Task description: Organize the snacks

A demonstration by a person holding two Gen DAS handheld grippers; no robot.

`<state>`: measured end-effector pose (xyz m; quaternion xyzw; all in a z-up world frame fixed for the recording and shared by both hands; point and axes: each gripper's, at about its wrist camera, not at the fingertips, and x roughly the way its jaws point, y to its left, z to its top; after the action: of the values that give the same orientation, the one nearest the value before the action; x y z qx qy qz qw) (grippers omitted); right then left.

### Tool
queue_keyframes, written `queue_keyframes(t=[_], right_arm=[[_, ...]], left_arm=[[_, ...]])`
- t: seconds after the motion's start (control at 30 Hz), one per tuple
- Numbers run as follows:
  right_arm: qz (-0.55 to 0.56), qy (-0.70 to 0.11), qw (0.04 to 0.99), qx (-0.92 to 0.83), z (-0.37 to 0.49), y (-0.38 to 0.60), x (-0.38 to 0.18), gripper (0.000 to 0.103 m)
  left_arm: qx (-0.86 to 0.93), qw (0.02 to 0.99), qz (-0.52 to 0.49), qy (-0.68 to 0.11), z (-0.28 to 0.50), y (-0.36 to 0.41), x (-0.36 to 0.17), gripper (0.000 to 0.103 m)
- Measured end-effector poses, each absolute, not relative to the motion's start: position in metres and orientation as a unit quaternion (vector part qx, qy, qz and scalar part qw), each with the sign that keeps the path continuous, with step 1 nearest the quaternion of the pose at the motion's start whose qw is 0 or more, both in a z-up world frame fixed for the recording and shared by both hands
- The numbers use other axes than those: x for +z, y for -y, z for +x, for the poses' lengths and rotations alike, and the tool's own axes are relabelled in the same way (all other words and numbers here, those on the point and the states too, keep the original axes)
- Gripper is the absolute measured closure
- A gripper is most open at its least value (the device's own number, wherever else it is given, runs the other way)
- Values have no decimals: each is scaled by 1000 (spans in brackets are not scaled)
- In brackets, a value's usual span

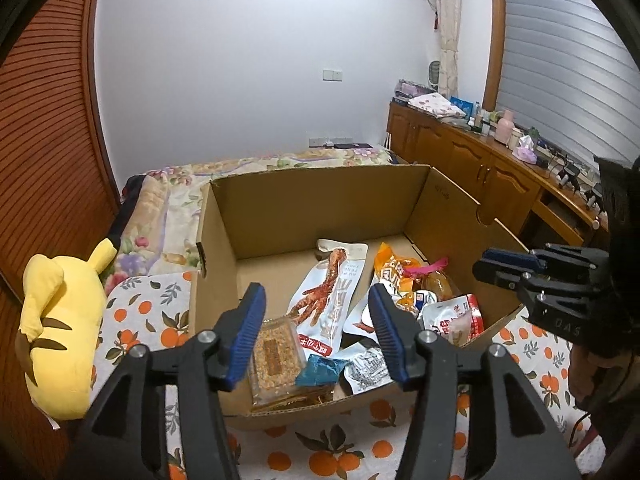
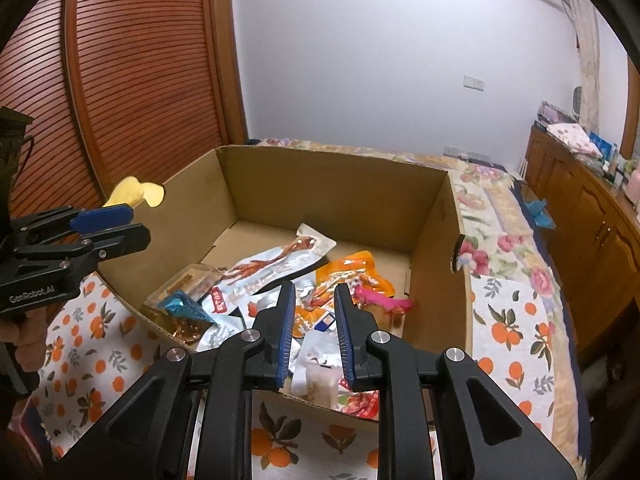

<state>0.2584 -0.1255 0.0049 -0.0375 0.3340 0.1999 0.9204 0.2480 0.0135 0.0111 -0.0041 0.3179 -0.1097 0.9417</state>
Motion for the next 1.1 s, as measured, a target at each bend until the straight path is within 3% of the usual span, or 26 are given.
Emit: queue_keyframes(t=[0.4,0.47,0.53,0.6,0.77,0.87,1.1], right_arm=[[-38,-311,930,192,233,119,6,81],[-50,-301,935,180,228,115,6,69],[-49,-297,938,175,225,114,6,65],[-44,-295,939,173,222,114,7,60],[-42,-288,945,152,221,115,6,29],[-30,-287,946,148,220,119,5,20],[-13,-287,948,138,219,123,5,15]], left_arm=[[-104,947,-4,-305,230,-13,11,48],[-101,947,0,-304,228,-11,10,43],[-97,950,3,-298,226,-10,9,31],[-90,954,2,-287,223,-10,9,25],[-88,956,-9,-280,219,-11,8,13],[-90,957,-9,-277,217,-11,9,2],[-93,961,0,-262,203,-4,16,0]])
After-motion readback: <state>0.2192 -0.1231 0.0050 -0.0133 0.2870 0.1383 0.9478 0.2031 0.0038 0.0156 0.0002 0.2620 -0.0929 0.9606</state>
